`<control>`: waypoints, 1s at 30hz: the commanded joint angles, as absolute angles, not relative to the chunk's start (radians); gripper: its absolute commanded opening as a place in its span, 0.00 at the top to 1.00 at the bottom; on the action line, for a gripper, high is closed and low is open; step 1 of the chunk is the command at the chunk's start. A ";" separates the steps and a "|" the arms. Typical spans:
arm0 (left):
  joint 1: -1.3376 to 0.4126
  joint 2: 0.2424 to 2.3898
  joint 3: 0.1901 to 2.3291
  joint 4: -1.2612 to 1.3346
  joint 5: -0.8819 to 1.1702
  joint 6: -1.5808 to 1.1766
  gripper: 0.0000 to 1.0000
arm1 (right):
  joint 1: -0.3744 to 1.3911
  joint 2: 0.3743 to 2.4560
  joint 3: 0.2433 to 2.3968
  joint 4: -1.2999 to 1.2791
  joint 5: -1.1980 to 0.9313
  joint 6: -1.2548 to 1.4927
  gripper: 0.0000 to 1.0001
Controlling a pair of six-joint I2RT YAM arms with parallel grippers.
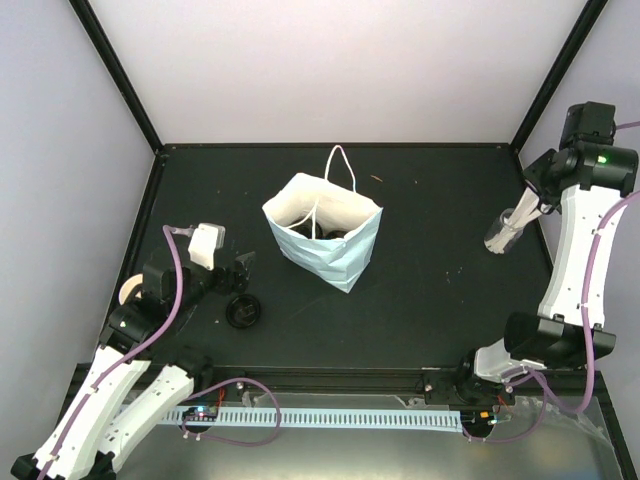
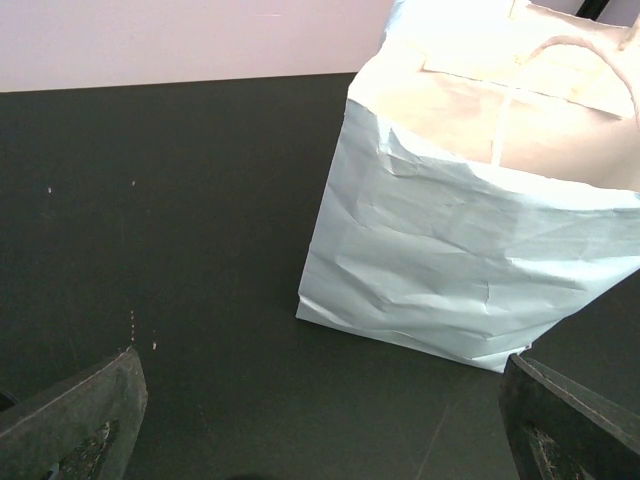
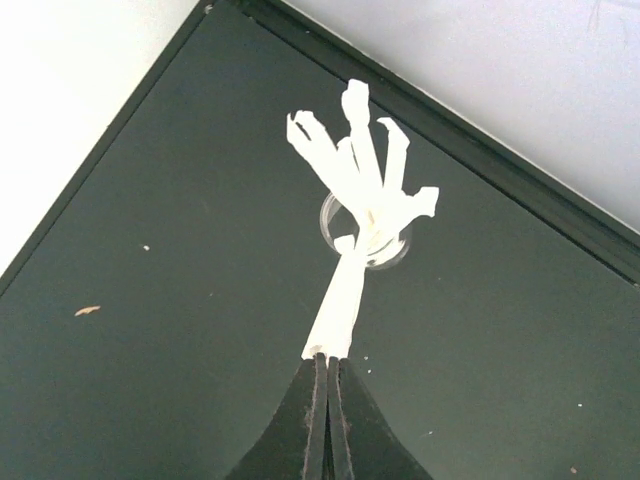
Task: Pack the takeout coffee
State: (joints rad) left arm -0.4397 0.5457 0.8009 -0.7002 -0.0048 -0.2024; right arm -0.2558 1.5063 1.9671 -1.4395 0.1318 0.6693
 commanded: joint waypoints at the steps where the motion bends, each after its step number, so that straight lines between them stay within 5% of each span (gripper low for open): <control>1: -0.438 0.554 0.801 -0.680 -0.021 -0.204 0.01 | -0.259 1.460 2.003 -1.481 0.061 0.647 0.99; 14: -0.437 0.560 0.799 -0.677 -0.016 -0.204 0.01 | -0.259 1.369 2.068 -1.438 -0.203 0.581 0.99; 30: -0.437 0.574 0.799 -0.678 -0.010 -0.202 0.01 | -0.186 1.120 1.804 -0.865 -0.711 0.596 0.99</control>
State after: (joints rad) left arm -0.4397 0.5659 0.7998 -0.7006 -0.0044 -0.2020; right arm -0.1947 1.1725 1.8496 -1.0866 -0.5545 0.5610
